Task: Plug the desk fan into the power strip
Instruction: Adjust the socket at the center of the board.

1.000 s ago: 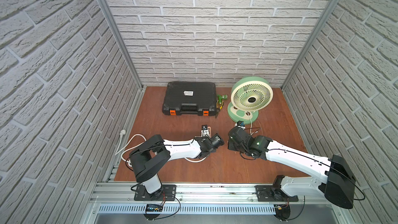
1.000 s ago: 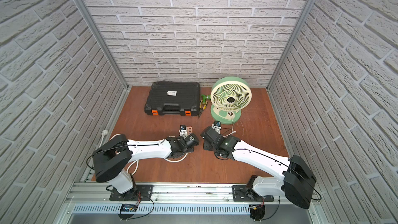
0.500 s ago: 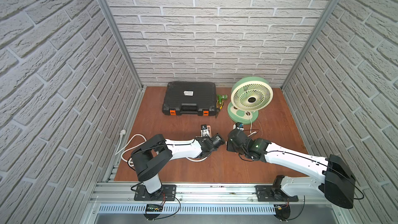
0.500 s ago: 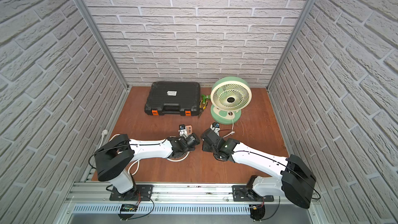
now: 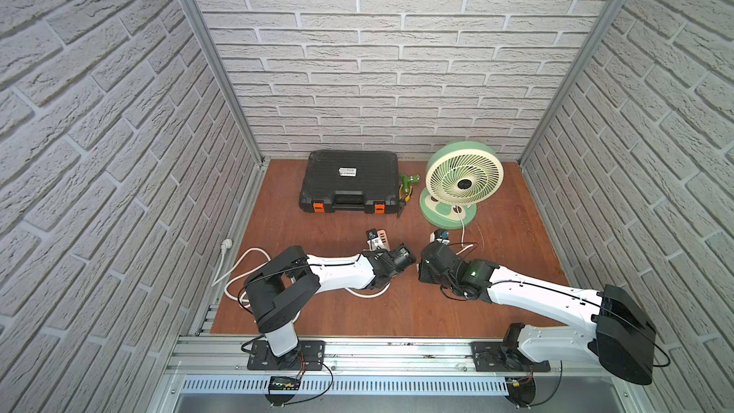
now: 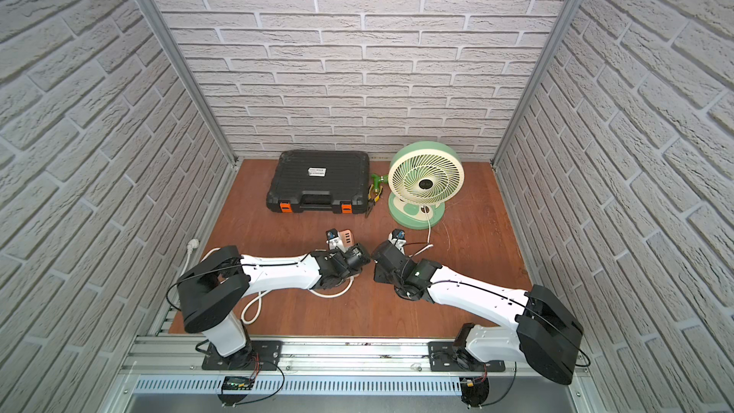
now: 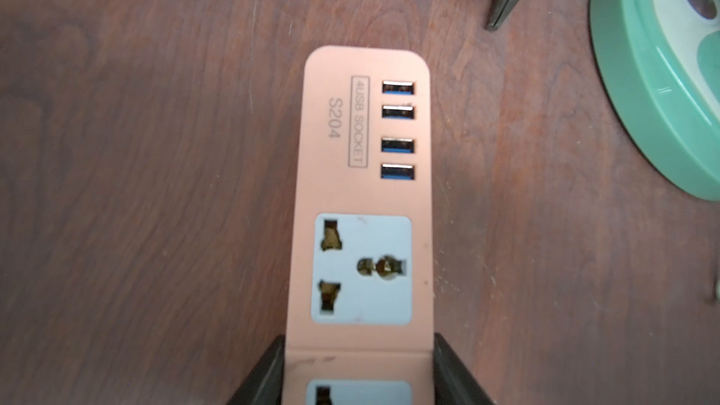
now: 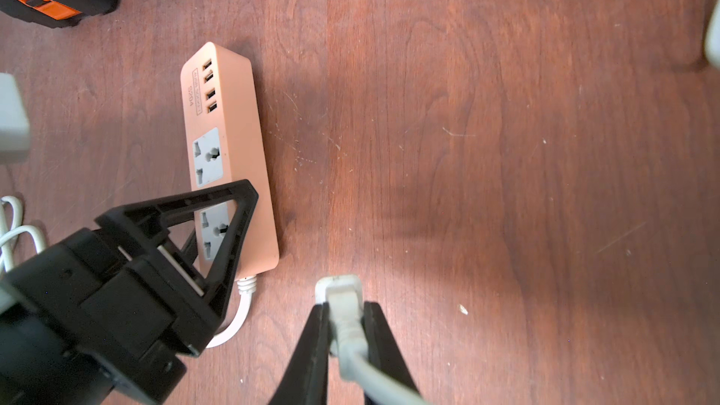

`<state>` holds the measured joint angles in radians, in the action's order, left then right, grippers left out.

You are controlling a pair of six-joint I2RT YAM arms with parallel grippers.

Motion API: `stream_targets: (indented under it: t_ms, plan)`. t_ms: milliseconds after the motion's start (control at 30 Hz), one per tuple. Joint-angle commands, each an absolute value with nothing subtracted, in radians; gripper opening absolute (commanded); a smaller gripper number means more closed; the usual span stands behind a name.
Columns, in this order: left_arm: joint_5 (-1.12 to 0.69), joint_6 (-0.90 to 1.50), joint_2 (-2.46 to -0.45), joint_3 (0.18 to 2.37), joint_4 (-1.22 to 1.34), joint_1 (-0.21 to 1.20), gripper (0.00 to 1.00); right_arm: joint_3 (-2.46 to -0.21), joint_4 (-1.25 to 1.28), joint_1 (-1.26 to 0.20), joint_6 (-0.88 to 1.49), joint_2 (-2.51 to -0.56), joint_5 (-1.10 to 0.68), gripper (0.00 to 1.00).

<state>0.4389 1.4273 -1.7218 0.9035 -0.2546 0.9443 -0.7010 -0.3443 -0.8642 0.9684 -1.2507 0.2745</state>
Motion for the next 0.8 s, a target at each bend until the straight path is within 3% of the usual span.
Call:
stream_targets:
  t_ms: [0, 133, 333, 433, 600, 767]
  plan:
    - [0.559, 1.987, -1.833, 0.843, -0.466, 0.963, 0.00, -0.691, -0.310, -0.870, 0.963, -1.229, 0.288, 0.03]
    - [0.551, 1.947, -1.848, 0.854, -0.447, 0.956, 0.00, -0.694, -0.313, -0.869, 0.955, -1.229, 0.289, 0.03]
    - [0.587, 1.819, -1.843, 0.912, -0.483, 0.954, 0.35, -0.700, -0.322, -0.870, 0.941, -1.229, 0.290, 0.03]
    - [0.583, 1.781, -1.837, 0.918, -0.470, 0.953, 0.47, -0.700, -0.324, -0.870, 0.941, -1.226, 0.278, 0.03]
    - [0.573, 1.749, -1.836, 0.923, -0.448, 0.952, 0.61, -0.707, -0.331, -0.870, 0.938, -1.213, 0.272, 0.03]
    - [0.566, 1.720, -1.830, 0.927, -0.445, 0.950, 0.69, -0.707, -0.334, -0.870, 0.934, -1.203, 0.266, 0.03]
